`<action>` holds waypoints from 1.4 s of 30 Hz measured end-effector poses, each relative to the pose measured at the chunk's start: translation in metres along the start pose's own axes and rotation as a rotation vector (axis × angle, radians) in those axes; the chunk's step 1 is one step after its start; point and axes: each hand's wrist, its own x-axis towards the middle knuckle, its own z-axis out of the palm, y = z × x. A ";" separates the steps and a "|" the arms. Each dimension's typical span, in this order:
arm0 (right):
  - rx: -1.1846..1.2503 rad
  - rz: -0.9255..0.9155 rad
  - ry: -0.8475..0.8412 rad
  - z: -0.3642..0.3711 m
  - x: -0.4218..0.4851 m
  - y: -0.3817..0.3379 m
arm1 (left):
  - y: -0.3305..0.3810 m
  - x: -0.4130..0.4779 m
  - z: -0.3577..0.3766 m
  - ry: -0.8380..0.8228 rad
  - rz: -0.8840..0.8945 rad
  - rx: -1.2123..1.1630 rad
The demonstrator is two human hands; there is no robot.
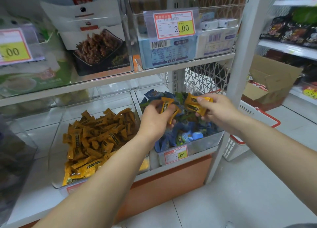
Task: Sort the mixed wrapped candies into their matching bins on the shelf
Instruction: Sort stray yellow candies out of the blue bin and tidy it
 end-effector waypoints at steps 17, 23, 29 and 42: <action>0.176 -0.034 0.039 0.094 -0.013 0.010 | -0.005 0.013 0.014 0.225 -0.149 -0.083; -0.243 -0.153 -0.095 0.094 -0.019 0.014 | 0.002 0.008 -0.001 0.205 -0.058 0.000; -0.334 -0.214 -0.335 0.095 -0.025 0.010 | 0.015 0.004 -0.032 0.241 -0.111 0.001; -0.895 -0.389 0.097 0.037 0.017 0.023 | -0.021 0.006 -0.125 0.015 -0.111 1.027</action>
